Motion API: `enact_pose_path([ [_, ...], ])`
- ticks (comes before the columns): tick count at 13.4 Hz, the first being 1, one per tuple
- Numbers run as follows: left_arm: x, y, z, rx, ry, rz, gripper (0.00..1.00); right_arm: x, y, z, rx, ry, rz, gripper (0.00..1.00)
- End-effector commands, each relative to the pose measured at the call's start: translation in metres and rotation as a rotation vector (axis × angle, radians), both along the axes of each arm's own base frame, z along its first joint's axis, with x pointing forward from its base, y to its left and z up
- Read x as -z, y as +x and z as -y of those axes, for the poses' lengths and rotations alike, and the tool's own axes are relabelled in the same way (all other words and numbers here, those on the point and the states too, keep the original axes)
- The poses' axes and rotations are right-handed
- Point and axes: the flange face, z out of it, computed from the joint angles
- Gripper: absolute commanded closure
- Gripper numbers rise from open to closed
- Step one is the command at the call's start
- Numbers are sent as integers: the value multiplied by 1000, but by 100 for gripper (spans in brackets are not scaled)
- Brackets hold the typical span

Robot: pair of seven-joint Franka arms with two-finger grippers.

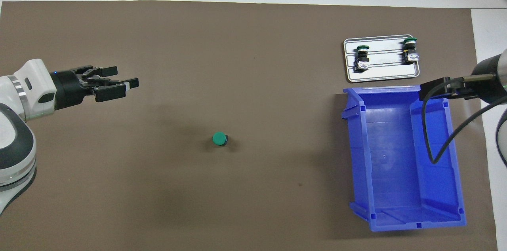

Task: Place and press button with both arms
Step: 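Open the left gripper and draw it back from the part, then lower the left gripper onto the green cap and press down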

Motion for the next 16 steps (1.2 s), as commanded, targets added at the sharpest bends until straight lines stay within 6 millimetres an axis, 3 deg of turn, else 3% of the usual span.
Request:
enact_pose_path([
  [1, -26, -7, 31, -53, 58, -69, 0, -1, -8, 2, -19, 21, -6, 1],
  [3, -37, -10, 52, -52, 126, -100, 0, -1, -8, 2, -20, 21, -6, 1],
  [7, -48, -27, 131, -90, 314, -152, 3, -1, -8, 2, -19, 21, -6, 1],
  [8, -45, -36, 151, -81, 366, -171, 7, -1, -8, 1, -20, 21, -6, 1],
  [10, -40, -48, 170, -63, 433, -221, 17, -1, -8, 2, -19, 21, -6, 1],
  [15, 0, -74, 231, -89, 457, -360, 99, -1, -8, 1, -22, 21, -6, 1],
  [16, 11, -79, 243, -82, 469, -379, 100, -1, -8, 2, -19, 21, -6, 1],
])
